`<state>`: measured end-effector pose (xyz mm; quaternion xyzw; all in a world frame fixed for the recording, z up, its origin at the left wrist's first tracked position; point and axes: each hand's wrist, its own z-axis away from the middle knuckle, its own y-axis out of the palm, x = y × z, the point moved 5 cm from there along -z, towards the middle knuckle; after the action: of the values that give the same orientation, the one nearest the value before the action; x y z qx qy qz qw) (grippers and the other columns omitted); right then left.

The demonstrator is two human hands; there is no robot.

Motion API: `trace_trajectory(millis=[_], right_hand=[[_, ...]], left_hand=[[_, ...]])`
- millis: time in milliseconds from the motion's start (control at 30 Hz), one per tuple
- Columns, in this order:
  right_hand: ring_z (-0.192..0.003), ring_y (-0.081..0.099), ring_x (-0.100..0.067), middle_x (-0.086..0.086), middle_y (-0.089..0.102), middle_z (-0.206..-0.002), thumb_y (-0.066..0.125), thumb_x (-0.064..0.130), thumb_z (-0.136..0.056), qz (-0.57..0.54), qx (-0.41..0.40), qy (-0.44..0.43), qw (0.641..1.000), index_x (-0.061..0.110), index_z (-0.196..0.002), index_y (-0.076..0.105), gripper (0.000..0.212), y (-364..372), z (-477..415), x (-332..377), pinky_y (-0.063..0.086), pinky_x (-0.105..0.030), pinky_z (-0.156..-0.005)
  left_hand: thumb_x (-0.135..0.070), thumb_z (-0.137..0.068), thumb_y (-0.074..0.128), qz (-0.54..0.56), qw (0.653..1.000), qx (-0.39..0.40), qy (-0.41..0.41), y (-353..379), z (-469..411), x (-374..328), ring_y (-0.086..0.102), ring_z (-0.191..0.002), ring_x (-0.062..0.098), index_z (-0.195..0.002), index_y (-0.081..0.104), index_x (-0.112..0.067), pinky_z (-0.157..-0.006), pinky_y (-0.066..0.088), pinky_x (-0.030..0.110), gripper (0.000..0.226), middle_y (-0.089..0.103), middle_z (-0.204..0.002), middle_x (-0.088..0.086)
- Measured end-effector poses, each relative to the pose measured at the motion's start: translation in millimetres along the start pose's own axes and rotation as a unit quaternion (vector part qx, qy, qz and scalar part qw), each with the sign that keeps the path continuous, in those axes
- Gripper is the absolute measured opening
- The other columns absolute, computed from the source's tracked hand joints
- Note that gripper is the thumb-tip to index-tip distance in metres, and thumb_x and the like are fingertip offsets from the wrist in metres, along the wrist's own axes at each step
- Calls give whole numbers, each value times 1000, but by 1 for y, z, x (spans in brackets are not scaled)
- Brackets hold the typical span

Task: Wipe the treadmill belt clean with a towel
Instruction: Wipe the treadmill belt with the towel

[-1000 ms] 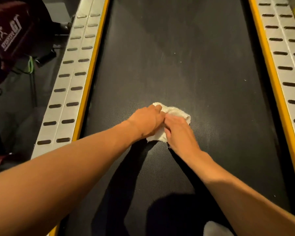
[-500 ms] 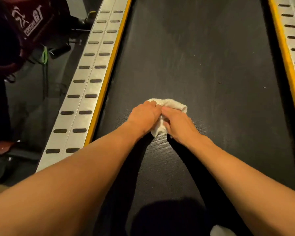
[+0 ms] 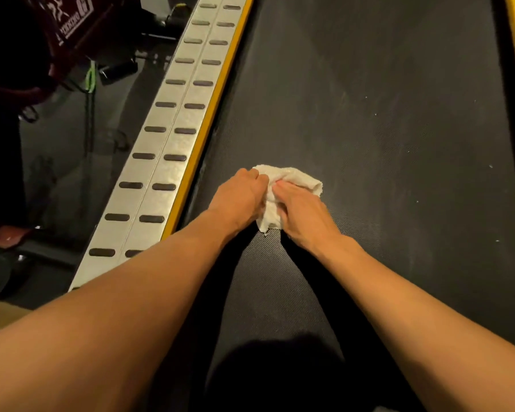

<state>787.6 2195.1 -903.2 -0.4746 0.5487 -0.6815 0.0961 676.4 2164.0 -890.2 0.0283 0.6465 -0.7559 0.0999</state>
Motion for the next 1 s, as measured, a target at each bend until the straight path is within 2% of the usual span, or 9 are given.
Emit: trace_trajectory(millis=[167, 333, 500, 667, 767, 833, 867, 933, 1000], right_hand=[[-73, 45, -15, 4, 48, -81, 50, 4, -88, -13, -10, -10, 1000, 17, -80, 42, 18, 17, 14, 8, 43, -36, -61], [-77, 40, -12, 9, 42, -84, 41, 21, -91, -3, 21, -20, 1000, 24, -83, 35, 11, 16, 3, 11, 36, -34, -66], [-75, 42, -13, 7, 43, -82, 52, 6, -87, -7, 0, -19, 1000, 22, -81, 37, 23, 24, -21, 17, 38, -36, -72], [-77, 40, -8, 12, 43, -79, 50, -3, -82, -24, -38, -18, 999, 28, -77, 34, 35, 38, -10, 25, 45, -40, -71], [-76, 38, -9, 12, 41, -79, 35, 20, -83, -17, -15, -52, 998, 27, -78, 32, 8, 38, -10, 34, 37, -34, -66], [-76, 35, -8, 12, 38, -79, 32, 32, -78, -13, -3, -76, 997, 27, -78, 32, 5, 33, -20, 40, 31, -32, -66], [-76, 35, -8, 13, 37, -79, 38, 28, -81, -15, 3, -80, 997, 27, -79, 31, 7, 33, -25, 40, 31, -33, -67], [-77, 38, -7, 14, 39, -79, 50, 8, -85, -9, -11, -67, 998, 28, -78, 33, 27, 37, -26, 37, 37, -36, -67], [-81, 47, -9, 12, 48, -82, 51, 0, -86, -19, -24, -41, 999, 27, -80, 40, 30, 42, -15, 34, 46, -41, -71]], left_hand=[[-30, -91, 52, 11, 1000, 0, 4, 10, 10, 13, 46, -101, 21, -111, 53, -13, -80, 50, 41, 26, 52, -110, 4], [-25, -90, 55, 28, 999, -20, -21, 6, 9, 21, 48, -101, 22, -108, 55, -13, -78, 51, 42, 22, 54, -108, 5], [-19, -91, 56, 36, 996, -45, -75, 1, 11, 33, 50, -100, 25, -106, 57, -9, -80, 50, 41, 19, 57, -107, 10], [-21, -92, 54, 10, 998, -19, -53, 2, 20, 35, 53, -97, 24, -106, 57, -9, -78, 50, 37, 19, 59, -107, 10], [-16, -92, 52, -12, 998, 5, -66, 2, 24, 43, 53, -97, 27, -108, 56, -8, -79, 50, 39, 18, 59, -107, 12], [-13, -92, 52, -25, 996, 9, -80, -3, 22, 48, 53, -100, 30, -109, 56, -5, -78, 47, 39, 19, 58, -109, 15], [-12, -92, 52, -27, 996, 7, -89, -5, 21, 49, 53, -101, 31, -110, 56, -4, -78, 45, 38, 20, 57, -110, 16], [-12, -91, 52, -16, 995, -4, -102, -6, 23, 48, 54, -100, 31, -109, 56, -4, -75, 44, 37, 20, 58, -110, 16], [-17, -89, 55, 2, 995, -22, -101, -1, 30, 44, 53, -98, 29, -106, 55, -7, -75, 45, 37, 20, 58, -108, 14]])
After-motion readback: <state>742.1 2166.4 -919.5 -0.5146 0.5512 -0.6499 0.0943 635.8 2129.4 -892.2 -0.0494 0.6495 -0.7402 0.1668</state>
